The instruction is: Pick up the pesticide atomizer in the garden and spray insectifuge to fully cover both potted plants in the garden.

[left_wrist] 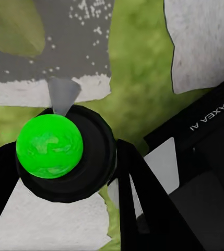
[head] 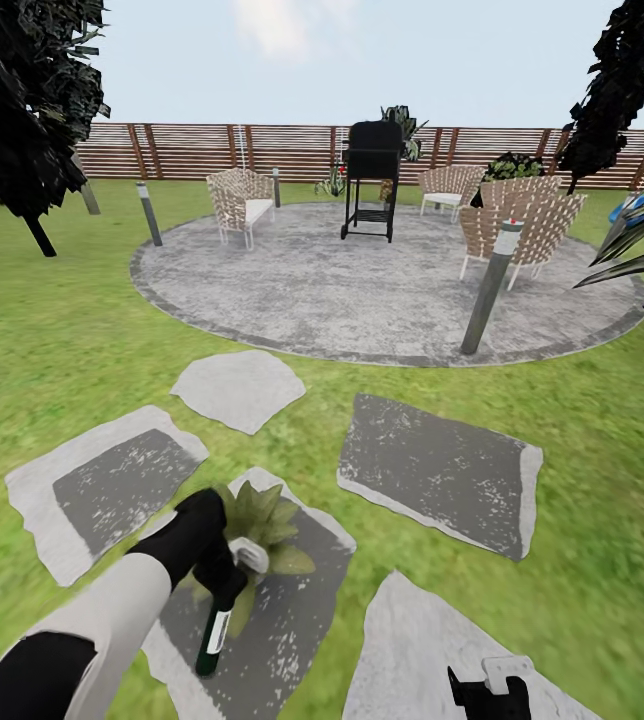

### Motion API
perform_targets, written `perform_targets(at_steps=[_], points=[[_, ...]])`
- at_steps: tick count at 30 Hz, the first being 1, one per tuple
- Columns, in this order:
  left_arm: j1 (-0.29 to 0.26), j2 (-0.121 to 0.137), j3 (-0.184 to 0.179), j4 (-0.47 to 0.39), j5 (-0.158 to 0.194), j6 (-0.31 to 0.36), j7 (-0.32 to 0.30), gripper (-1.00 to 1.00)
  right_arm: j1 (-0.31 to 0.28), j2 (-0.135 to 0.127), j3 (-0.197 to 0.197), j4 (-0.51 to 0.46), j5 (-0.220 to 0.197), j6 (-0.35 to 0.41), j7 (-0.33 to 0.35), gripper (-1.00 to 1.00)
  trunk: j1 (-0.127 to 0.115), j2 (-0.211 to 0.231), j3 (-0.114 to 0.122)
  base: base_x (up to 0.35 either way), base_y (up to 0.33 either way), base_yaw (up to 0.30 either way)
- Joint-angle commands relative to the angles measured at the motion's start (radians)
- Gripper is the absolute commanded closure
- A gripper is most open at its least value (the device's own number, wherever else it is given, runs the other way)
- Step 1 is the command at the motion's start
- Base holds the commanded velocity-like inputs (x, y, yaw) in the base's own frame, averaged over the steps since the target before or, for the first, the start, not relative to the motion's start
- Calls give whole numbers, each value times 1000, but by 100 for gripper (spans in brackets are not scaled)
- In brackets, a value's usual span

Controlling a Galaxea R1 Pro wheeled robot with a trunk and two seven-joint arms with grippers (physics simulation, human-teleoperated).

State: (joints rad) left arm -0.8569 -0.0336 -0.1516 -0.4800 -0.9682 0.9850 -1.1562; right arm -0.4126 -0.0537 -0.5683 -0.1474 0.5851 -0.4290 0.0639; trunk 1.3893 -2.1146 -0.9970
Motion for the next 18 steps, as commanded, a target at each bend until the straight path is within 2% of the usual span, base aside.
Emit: perform_targets(at_steps=[1,5,12,18], points=[[2,-3,-1,-2,-10,6,-10,100,0,0,-8,0,2,-4,7,-100,0,0,-1,0,0,0],[20,-7,2,-3,-10,8,-4,100,0,0,-8,1,2,-4,8,-100,0,0,-1,0,0,-27],[23,-7,8,-14,-11,14,-3,100,0,0,-8,0,2,-4,8,-100,0,0,-1,0,0,-204],[21,-8,8,-18,-11,16,-2,100,0,0,-8,0,2,-4,8,-100,0,0,-1,0,0,-24]])
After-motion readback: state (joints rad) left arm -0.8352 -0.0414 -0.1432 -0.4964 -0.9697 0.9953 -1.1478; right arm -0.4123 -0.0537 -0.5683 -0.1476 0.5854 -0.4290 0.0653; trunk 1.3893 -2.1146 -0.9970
